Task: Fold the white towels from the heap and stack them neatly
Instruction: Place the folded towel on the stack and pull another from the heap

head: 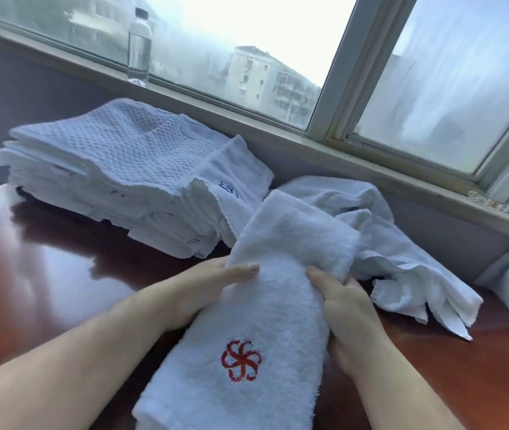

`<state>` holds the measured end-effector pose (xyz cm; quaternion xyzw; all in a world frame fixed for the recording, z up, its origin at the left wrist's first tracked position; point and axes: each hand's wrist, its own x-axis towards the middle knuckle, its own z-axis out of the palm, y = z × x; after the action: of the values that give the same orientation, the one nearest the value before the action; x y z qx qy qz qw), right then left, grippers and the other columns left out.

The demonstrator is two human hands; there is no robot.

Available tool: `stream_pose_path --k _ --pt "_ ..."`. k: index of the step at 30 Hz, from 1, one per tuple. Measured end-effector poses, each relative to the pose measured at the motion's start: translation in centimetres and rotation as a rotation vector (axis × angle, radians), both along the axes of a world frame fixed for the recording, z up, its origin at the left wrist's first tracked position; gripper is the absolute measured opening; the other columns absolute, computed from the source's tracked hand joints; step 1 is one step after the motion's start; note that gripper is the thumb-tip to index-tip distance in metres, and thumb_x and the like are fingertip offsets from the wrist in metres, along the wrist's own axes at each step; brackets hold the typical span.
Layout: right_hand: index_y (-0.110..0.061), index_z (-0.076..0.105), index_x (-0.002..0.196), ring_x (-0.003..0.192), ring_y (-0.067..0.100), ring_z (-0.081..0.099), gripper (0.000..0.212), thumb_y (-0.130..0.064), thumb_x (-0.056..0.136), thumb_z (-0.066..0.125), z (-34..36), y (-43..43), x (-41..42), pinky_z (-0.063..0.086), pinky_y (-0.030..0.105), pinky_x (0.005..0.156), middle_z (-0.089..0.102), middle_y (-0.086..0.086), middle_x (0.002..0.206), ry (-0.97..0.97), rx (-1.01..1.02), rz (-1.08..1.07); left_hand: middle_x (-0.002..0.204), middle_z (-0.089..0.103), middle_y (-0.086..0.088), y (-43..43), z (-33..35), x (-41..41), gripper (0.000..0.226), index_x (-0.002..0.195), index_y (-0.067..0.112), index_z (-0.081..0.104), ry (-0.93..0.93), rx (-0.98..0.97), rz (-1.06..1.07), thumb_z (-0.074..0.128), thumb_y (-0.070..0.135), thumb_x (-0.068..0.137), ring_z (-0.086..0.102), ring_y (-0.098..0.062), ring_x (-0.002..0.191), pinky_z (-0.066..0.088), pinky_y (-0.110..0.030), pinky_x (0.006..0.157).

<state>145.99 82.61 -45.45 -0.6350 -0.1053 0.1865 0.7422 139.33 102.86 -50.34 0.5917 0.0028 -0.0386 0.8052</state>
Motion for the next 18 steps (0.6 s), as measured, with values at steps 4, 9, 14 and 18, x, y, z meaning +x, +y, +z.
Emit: stream_pose_path --k 4,9,14,18 --pt "-0.014 0.064 0.109 0.083 0.033 0.075 0.012 -0.012 0.098 0.062 3.0 3.2 -0.7 0.062 0.043 0.062 0.077 0.013 0.091 -0.136 0.004 0.038 0.124 0.07 -0.009 1.9 1.7 -2.8 0.032 0.123 0.032 0.065 -0.107 0.028 0.084 0.07 0.031 0.092 0.069 -0.03 0.111 0.059 -0.039 0.084" --pt "-0.018 0.066 0.112 0.091 0.033 0.074 0.017 -0.016 0.096 0.064 7.2 8.0 -1.7 0.063 0.047 0.072 0.076 0.012 0.101 -0.246 0.07 0.109 0.124 0.069 -0.016 6.0 5.3 -5.9 0.032 0.122 0.03 0.064 -0.228 0.031 0.149 0.072 0.031 0.092 0.069 -0.037 0.108 0.059 -0.05 0.084" --pt "-0.018 0.063 0.117 0.096 0.041 0.072 0.024 -0.016 0.093 0.065 10.0 13.8 -2.2 0.057 0.063 0.081 0.075 0.015 0.106 -0.333 0.129 0.127 0.131 0.066 -0.006 11.0 4.8 -9.2 0.061 0.132 0.04 0.052 -0.148 0.262 0.138 0.083 0.048 0.08 0.065 -0.034 0.117 0.046 -0.069 0.096" --pt "-0.023 0.065 0.112 0.092 0.039 0.073 0.029 -0.022 0.083 0.069 11.2 19.8 -1.6 0.057 0.065 0.08 0.075 0.012 0.102 -0.337 0.15 0.142 0.12 0.072 -0.008 14.8 6.3 -10.6 0.065 0.131 0.033 0.052 -0.228 0.224 0.435 0.082 0.047 0.076 0.07 -0.032 0.107 0.057 -0.054 0.089"
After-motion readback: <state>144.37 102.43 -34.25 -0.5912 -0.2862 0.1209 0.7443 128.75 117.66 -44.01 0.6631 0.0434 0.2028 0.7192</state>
